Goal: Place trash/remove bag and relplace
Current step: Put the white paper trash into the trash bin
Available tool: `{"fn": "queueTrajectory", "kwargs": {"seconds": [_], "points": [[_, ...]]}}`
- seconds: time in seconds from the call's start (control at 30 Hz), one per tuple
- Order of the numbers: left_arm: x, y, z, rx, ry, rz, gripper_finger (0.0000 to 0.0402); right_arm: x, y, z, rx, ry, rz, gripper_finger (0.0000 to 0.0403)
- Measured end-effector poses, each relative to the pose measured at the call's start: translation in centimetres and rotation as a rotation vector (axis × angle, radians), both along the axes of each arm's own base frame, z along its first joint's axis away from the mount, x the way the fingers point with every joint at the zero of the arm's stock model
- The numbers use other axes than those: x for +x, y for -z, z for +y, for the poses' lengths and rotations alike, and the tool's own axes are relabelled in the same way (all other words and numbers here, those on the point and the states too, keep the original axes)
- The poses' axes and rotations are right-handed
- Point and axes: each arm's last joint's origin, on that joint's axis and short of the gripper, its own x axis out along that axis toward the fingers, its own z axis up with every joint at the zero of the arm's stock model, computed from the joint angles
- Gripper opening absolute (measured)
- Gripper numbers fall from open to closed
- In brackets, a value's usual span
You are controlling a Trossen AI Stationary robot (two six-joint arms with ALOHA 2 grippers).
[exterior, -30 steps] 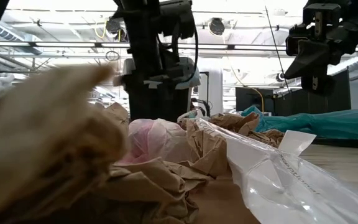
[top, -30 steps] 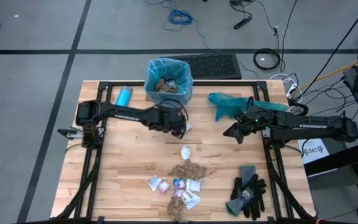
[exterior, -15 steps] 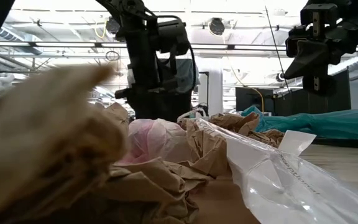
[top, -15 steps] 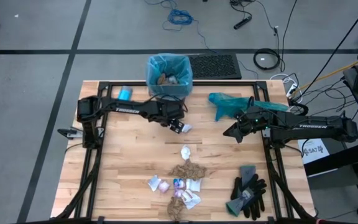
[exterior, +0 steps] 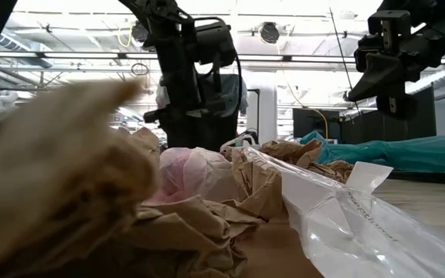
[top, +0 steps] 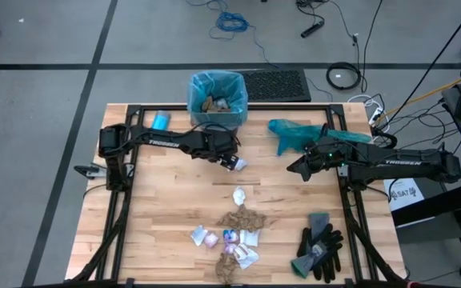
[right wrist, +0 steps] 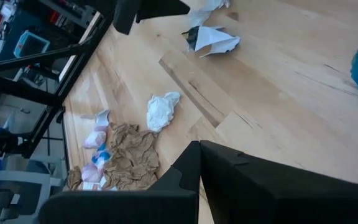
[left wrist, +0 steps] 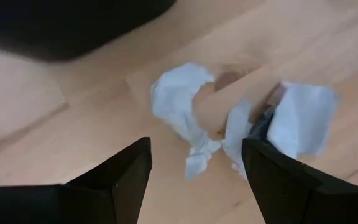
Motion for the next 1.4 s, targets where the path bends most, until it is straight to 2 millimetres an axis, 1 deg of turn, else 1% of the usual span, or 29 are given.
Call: {"fn": "queueTrajectory", "kwargs": {"seconds": [0.13,0.3,0.47,0.6,0.73,0.83,0.9,0.97,1.1,1.2,1.23,1.33,1.4], "points": [[-0.8,1.7,-0.5,-0.033,-0.063,0.009,0.025,0.0,0.0,0.0,0.007,0.003,0.0,0.0],[-1.2,2.9,-1.3,-0.034,-0.074,0.013,0.025,0.0,0.0,0.0,0.007,0.002,0.0,0.0],[-0.7,3.2,-1.3,0.013,-0.084,-0.042,0.025,0.0,0.0,0.0,0.007,0.002,0.0,0.0],[-0.1,3.6,-1.3,0.005,-0.079,-0.077,0.025,0.0,0.0,0.0,0.008,0.001,-0.003,0.0],[0.1,4.9,-1.3,-0.01,-0.082,-0.052,0.025,0.1,-0.2,0.0,0.023,0.008,-0.023,0.0],[0.4,5.1,-1.4,-0.016,-0.132,-0.075,0.0246,0.1,-0.2,0.0,0.029,0.01,-0.023,0.0],[0.6,5.1,-1.6,-0.014,-0.134,-0.093,0.0229,0.1,-0.2,0.0,0.03,0.008,-0.024,0.0],[0.7,5.2,-1.8,-0.001,-0.129,-0.104,0.0197,0.1,-0.2,0.0,0.036,-0.001,-0.025,0.0],[0.9,5.1,-2.2,0.001,-0.119,-0.121,0.0108,0.1,-0.2,0.1,0.039,-0.006,-0.024,0.0],[1.2,5.1,-2.7,-0.018,-0.098,-0.141,0.0031,0.1,-0.2,0.1,0.037,-0.008,-0.024,0.0],[1.2,5.1,-2.9,-0.027,-0.089,-0.144,0.0017,0.1,-0.2,0.1,0.037,-0.008,-0.024,0.0],[1.5,4.9,-3.9,-0.075,-0.04,-0.154,0.0008,0.1,-0.2,0.1,0.033,-0.01,-0.024,0.0],[2.0,4.4,-4.9,-0.123,0.038,-0.166,0.0004,0.1,-0.2,0.1,0.031,-0.011,-0.024,0.0]]}}
